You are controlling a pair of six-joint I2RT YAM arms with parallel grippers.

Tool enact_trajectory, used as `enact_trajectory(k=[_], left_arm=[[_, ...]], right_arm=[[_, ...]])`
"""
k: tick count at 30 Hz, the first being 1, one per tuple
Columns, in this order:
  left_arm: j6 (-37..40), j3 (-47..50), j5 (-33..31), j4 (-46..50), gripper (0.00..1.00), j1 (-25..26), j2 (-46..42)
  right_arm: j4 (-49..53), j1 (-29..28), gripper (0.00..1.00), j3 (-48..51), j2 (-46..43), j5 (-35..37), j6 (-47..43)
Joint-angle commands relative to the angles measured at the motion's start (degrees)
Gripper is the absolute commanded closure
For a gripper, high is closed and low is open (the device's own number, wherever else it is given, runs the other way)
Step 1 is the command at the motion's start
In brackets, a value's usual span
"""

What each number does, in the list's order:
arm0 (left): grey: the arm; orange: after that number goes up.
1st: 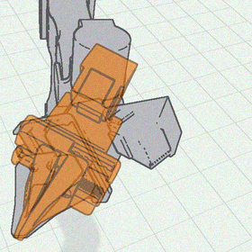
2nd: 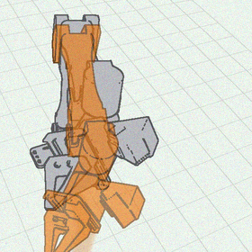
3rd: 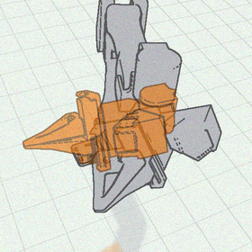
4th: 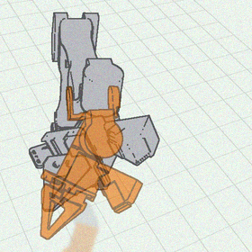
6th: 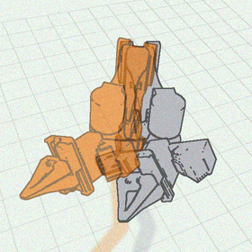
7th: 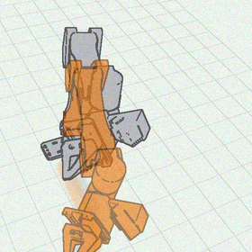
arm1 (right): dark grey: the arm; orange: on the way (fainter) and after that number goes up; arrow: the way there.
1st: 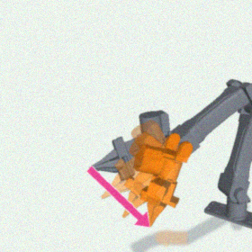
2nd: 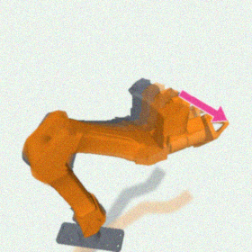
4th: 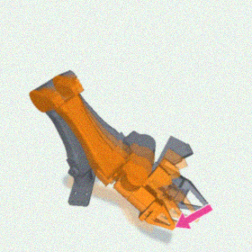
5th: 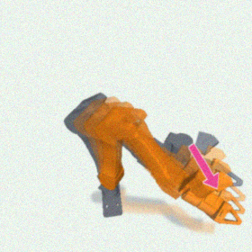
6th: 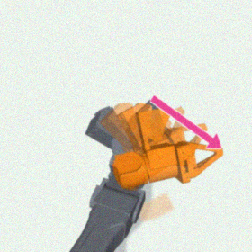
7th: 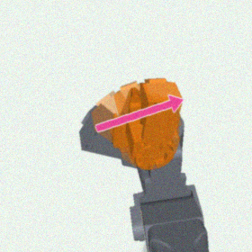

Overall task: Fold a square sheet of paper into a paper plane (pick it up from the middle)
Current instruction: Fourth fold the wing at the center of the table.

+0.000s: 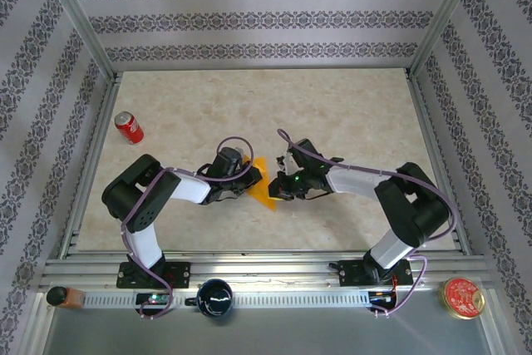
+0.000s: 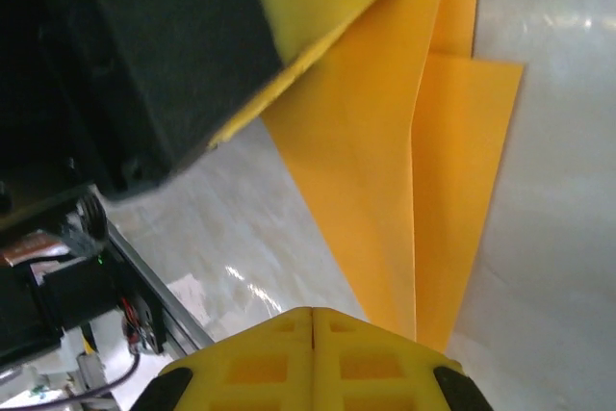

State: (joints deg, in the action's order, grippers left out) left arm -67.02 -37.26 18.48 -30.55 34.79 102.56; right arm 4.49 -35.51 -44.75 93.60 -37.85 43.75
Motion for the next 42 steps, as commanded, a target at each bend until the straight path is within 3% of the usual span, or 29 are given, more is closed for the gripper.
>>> enact_trajectory(k=[1,8,16,27,32,36,42], left_arm=[[-1.9,2.5,-6.2,5.9,0.98,1.2,0.1],[-2.8,2.4,-6.8,5.8,0.98,2.0,0.4],[-2.6,2.3,-7.1,6.3,0.98,1.9,0.4],[-1.8,2.6,-7.3,8.0,0.98,0.6,-0.8],[-1.7,2.4,-7.1,8.2,0.98,0.5,-0.7],[-2.1,2.4,-6.8,7.2,0.99,0.5,-0.1],[-2.7,2.5,-6.8,6.7,0.98,0.7,-0.6]], right_arm=[[-7.0,-1.1,1.00,-2.2,2.9,-1.4,4.6],[-7.8,-1.4,1.00,-4.2,8.0,-1.5,4.8],[-6.2,-1.0,0.99,1.8,10.0,-0.1,2.2],[-5.4,-0.1,0.98,10.0,2.9,-1.8,0.1],[8.8,-0.5,0.98,8.8,-2.2,3.6,-7.9],[16.0,0.0,0.98,6.4,-6.4,3.1,-12.9],[11.1,2.2,0.97,3.7,-11.4,1.5,-8.0]])
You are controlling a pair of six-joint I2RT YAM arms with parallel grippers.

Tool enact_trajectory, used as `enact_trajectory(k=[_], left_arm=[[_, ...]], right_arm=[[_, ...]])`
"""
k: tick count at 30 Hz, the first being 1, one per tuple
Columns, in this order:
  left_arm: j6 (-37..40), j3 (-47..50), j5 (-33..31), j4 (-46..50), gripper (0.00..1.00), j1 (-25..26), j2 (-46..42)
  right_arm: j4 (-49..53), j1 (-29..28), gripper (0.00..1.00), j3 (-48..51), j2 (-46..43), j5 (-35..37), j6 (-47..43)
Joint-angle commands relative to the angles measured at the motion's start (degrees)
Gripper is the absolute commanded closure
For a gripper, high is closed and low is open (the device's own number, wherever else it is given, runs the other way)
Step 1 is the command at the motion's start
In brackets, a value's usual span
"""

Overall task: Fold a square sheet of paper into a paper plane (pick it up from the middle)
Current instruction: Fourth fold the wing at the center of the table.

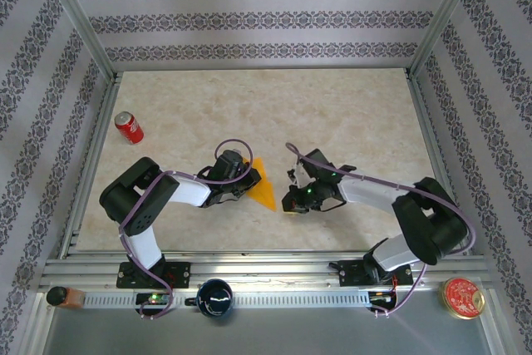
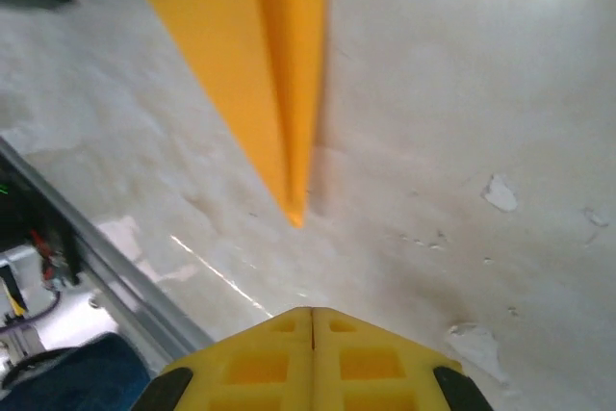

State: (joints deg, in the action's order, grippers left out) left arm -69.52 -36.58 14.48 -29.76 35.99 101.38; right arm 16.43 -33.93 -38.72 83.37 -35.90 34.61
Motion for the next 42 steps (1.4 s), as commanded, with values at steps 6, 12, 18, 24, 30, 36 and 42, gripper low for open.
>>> enact_trajectory(k=[6,12,18,24,30,36,42], left_arm=[[0.0,1.7,-2.8,5.9,0.98,-0.3,0.7],[0.1,1.9,-2.7,5.6,0.99,-0.2,0.9],[0.0,1.9,-2.6,5.1,0.98,-0.2,0.9],[0.7,1.6,-2.4,5.6,0.98,-0.2,0.1],[2.5,0.7,-2.1,6.4,0.95,-0.3,-2.0],[9.0,-1.5,1.3,7.4,0.87,-0.3,-4.5],[11.6,-1.3,5.6,8.0,0.90,-2.3,-2.7]], right_arm=[[-13.5,0.3,0.96,-7.2,8.1,-3.7,10.2],[-19.0,-0.1,0.97,-12.0,16.5,-5.0,13.2],[-19.9,-0.9,0.99,-13.0,21.6,-4.9,13.8],[-17.0,-0.3,0.99,-8.1,23.8,-2.2,10.1],[-15.2,0.9,1.00,-4.0,22.7,-0.5,7.3],[-11.5,1.3,1.00,-6.0,23.1,0.0,3.9],[-8.3,1.3,1.00,-7.7,23.9,0.8,2.0]])
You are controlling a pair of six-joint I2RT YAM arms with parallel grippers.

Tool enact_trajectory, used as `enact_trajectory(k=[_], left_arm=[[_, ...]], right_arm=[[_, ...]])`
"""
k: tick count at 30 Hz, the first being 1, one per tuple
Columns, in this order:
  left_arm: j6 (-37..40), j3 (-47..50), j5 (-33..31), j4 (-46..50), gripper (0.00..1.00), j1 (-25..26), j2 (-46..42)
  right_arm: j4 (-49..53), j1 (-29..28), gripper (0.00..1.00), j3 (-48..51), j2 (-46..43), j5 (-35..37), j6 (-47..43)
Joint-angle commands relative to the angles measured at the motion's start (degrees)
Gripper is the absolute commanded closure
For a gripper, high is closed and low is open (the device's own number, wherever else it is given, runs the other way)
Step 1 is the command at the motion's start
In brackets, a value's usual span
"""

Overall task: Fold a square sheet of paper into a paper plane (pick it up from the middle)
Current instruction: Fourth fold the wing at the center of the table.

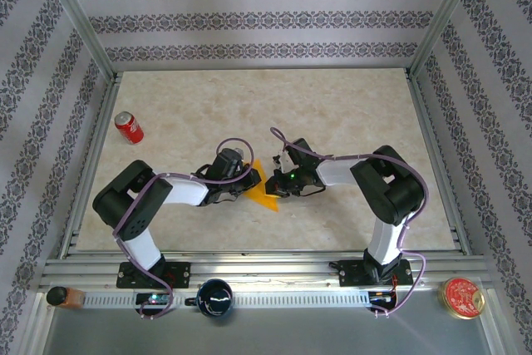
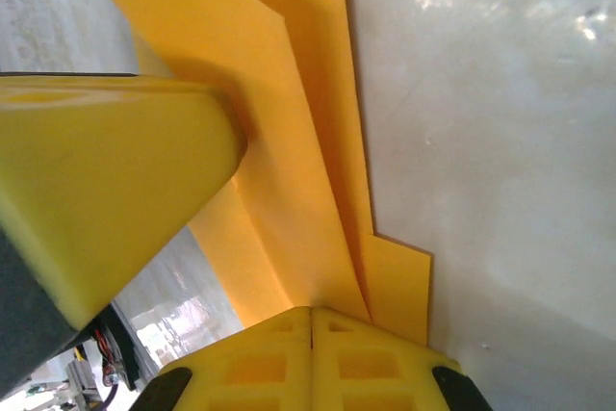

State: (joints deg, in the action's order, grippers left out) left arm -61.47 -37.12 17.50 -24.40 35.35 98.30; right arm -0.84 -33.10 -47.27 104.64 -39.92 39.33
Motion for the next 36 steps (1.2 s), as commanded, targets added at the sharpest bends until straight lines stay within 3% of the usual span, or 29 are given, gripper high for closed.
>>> enact_trajectory(k=[1,17,25,36], left_arm=[[3.5,-0.6,3.2,2.3,0.90,-2.3,1.0],[7.9,-1.9,4.4,8.5,0.91,-12.6,3.7],[12.9,-7.6,3.0,18.9,0.91,-17.3,3.2],[14.9,-10.6,4.1,22.5,0.90,-16.2,-5.6]], right_arm=[[8.9,0.5,1.00,0.9,2.5,5.0,-2.8],[11.4,0.6,1.00,1.5,2.7,6.3,-4.7],[13.6,0.6,1.00,1.1,2.3,6.7,-6.5],[14.9,0.9,1.00,0.7,1.7,7.1,-7.1]])
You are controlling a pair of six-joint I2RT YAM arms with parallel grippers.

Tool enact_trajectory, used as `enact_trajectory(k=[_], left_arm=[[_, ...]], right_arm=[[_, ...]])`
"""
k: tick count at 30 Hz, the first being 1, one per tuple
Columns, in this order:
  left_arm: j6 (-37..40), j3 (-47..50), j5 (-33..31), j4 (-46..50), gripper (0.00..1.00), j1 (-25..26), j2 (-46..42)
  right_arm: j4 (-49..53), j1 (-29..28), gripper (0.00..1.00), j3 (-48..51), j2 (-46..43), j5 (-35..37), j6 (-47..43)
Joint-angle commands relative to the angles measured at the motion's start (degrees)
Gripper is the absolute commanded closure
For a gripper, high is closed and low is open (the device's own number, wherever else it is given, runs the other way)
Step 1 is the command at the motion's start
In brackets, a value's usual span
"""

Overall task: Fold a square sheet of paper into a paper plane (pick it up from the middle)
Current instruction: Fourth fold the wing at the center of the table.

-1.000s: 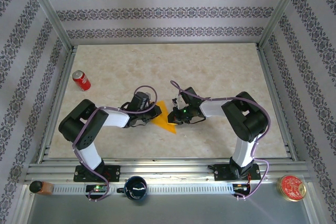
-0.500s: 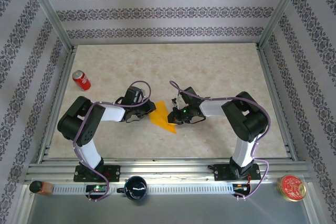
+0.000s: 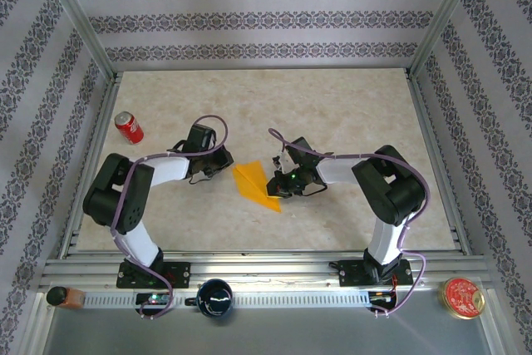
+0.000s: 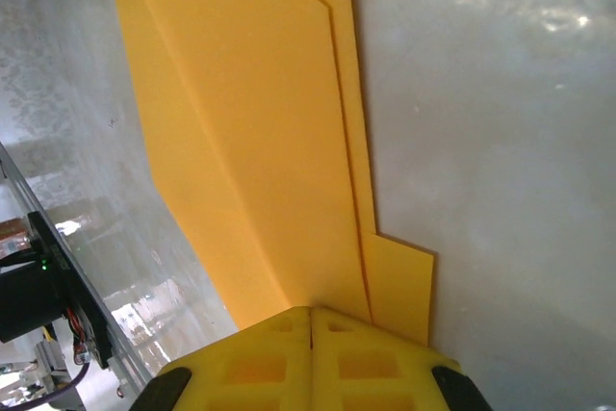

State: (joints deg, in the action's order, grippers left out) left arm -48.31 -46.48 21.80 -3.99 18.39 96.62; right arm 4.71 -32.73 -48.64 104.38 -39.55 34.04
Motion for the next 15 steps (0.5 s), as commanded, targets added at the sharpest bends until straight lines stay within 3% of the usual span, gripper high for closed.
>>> enact_trajectory(k=[1,5,10,15], left_arm=[[1.1,-0.8,0.4,0.9,0.90,1.3,-4.7],[-2.0,1.2,2.4,-4.6,0.90,5.4,-4.8],[-7.8,1.4,4.1,-12.5,0.90,10.6,1.1],[-9.4,3.0,2.8,-14.2,0.91,11.5,5.0]], right_arm=[[9.4,0.5,1.00,2.0,1.9,6.8,-1.8],[9.6,0.6,1.00,1.5,1.5,6.8,-1.5],[8.7,0.6,1.00,1.6,1.1,6.6,-0.4],[9.2,0.6,1.00,0.9,0.8,6.3,-0.6]])
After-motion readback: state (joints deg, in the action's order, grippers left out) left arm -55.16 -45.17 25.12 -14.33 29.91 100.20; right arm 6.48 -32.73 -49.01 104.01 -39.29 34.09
